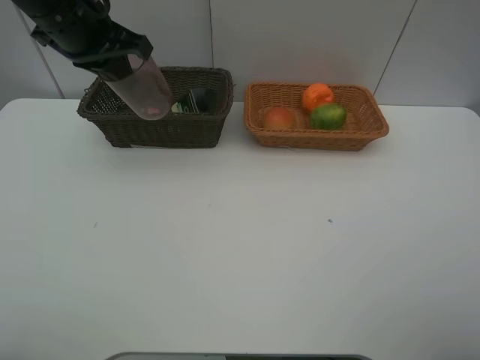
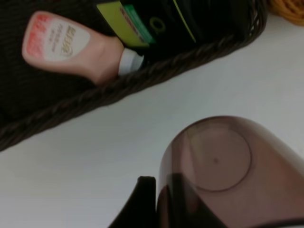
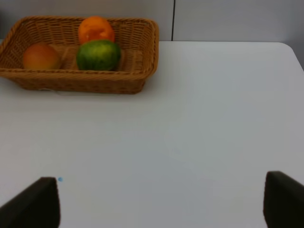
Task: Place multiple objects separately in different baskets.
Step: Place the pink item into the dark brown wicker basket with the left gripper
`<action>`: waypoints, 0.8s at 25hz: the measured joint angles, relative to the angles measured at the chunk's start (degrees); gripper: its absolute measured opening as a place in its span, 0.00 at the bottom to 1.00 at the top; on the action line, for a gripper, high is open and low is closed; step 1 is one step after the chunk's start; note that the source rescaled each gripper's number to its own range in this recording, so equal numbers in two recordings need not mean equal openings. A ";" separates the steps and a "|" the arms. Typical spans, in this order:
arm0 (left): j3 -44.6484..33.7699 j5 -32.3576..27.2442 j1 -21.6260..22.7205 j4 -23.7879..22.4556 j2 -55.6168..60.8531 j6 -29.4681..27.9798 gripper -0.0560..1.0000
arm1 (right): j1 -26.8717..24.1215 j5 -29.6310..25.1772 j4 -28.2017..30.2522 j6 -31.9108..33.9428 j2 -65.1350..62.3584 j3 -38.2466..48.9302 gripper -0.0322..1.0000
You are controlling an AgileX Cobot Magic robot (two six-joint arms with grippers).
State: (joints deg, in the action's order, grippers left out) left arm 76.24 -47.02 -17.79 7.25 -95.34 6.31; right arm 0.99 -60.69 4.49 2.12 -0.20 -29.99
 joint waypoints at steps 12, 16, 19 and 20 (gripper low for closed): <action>10.47 -2.15 0.00 -8.16 -5.38 -4.12 0.05 | 0.00 0.00 0.00 0.00 0.00 0.00 0.85; 14.59 -2.13 0.00 -8.21 -8.24 -4.83 0.05 | 0.00 0.00 0.00 0.00 0.00 0.00 0.85; 17.10 -2.13 0.00 -8.36 -9.76 -5.35 0.05 | 0.00 0.00 0.00 0.00 0.00 0.00 0.85; 17.83 -2.13 0.00 -8.43 -10.31 -5.50 0.05 | 0.00 0.00 0.00 0.00 0.00 0.00 0.85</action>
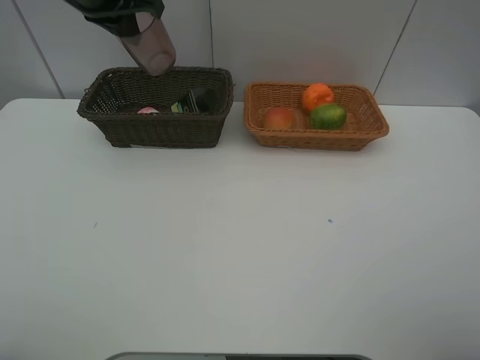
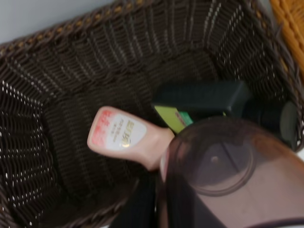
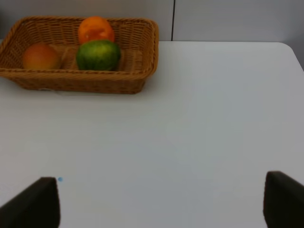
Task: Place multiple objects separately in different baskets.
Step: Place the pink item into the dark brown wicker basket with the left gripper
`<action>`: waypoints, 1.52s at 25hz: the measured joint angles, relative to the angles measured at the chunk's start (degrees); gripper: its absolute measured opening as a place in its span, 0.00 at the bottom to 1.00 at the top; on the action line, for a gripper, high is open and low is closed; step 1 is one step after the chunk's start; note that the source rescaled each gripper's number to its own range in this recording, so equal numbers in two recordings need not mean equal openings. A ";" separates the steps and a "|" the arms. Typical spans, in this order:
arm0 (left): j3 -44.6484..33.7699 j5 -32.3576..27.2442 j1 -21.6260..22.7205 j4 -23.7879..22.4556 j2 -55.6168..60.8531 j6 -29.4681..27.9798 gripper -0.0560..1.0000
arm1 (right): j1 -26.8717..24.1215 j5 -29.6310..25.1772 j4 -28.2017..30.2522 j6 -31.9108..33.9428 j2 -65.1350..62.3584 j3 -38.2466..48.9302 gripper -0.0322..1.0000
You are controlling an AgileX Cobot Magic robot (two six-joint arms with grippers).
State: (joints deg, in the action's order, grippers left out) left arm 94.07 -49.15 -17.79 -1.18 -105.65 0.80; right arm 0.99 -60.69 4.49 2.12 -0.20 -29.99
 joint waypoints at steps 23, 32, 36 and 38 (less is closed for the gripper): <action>1.84 5.42 1.20 -3.67 -8.39 -8.92 0.05 | 0.00 0.00 0.00 0.00 0.00 0.00 0.85; 1.84 5.66 4.58 -3.87 -9.67 -10.21 0.05 | 0.00 0.00 0.00 0.00 0.00 0.00 0.85; 1.84 7.03 6.10 -4.13 -10.27 -10.21 0.05 | 0.00 0.00 0.00 0.00 0.00 0.00 0.85; 1.84 7.23 6.27 -4.77 -11.15 -10.21 0.05 | 0.00 0.00 0.00 0.00 0.00 0.00 0.85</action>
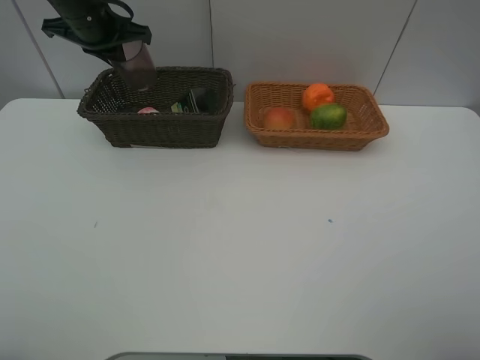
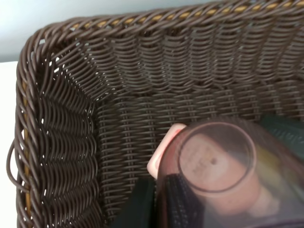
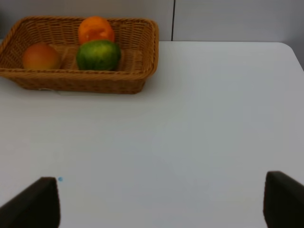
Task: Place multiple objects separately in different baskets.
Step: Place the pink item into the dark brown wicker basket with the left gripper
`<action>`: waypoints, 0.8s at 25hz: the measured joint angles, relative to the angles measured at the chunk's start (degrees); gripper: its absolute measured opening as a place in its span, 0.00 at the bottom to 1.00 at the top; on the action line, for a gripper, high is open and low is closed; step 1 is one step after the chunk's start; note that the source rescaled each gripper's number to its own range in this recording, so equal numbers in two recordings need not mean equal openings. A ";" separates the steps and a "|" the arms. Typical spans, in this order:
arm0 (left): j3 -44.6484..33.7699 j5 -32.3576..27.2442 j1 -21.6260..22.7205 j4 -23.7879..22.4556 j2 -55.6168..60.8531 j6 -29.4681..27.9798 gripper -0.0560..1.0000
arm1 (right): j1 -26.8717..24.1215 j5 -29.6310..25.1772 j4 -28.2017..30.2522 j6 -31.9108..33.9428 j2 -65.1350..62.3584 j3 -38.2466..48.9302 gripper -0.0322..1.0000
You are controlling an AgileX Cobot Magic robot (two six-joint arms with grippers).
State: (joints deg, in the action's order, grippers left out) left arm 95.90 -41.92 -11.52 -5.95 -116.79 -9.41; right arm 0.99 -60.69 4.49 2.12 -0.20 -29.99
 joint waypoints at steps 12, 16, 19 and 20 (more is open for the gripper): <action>0.00 5.24 0.00 -0.55 -3.95 -0.16 0.05 | 0.00 0.00 0.00 0.00 0.00 0.00 0.85; 0.00 5.93 0.00 -0.55 -5.35 -0.16 0.05 | 0.00 0.00 0.00 0.00 0.00 0.00 0.85; 0.00 6.05 0.00 -0.55 -6.39 -0.16 0.05 | 0.00 0.00 0.00 0.00 0.00 0.00 0.85; 0.00 6.19 0.00 -0.55 -6.61 -0.16 0.05 | 0.00 0.00 0.00 0.00 0.00 0.00 0.85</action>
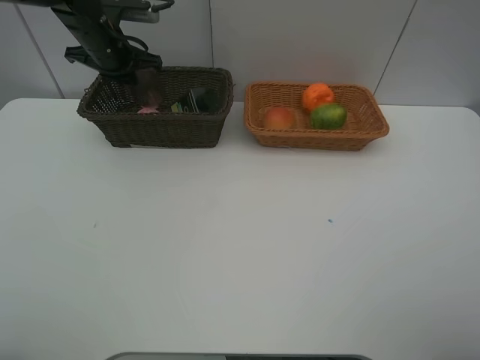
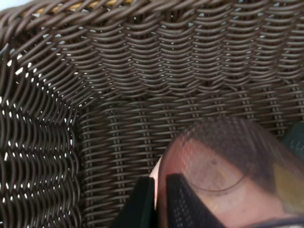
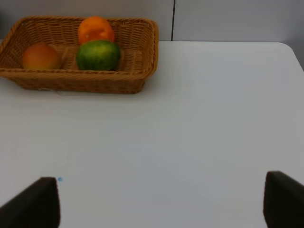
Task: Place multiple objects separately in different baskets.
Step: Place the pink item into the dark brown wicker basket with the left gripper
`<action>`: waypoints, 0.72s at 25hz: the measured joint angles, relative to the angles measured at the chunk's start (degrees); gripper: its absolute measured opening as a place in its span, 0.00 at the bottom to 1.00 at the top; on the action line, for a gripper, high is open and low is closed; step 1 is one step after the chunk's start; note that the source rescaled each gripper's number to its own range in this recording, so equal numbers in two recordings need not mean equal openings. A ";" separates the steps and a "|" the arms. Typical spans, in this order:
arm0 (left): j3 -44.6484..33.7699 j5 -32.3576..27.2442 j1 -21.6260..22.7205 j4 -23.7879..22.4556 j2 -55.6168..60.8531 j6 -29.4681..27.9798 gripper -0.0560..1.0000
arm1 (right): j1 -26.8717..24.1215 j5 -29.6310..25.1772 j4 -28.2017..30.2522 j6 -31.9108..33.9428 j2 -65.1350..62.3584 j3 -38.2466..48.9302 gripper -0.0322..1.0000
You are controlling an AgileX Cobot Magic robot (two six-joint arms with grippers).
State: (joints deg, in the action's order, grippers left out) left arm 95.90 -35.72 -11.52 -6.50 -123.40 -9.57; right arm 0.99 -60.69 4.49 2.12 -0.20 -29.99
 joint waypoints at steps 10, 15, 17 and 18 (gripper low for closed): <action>0.00 0.87 0.00 0.00 -0.49 0.06 0.06 | 0.00 0.00 0.00 0.00 0.00 0.00 0.85; 0.00 0.76 0.00 0.00 -0.49 0.93 0.47 | 0.00 0.00 0.00 0.00 0.00 0.00 0.85; 0.00 0.50 0.00 0.00 -0.49 0.88 0.74 | 0.00 0.00 0.00 0.00 0.00 0.00 0.85; 0.00 0.39 0.00 0.00 -0.49 0.83 0.85 | 0.00 0.00 0.00 0.00 0.00 0.00 0.85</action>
State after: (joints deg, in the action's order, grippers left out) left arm 95.90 -35.34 -11.52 -6.50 -123.90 -8.74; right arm 0.99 -60.69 4.49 2.12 -0.20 -29.99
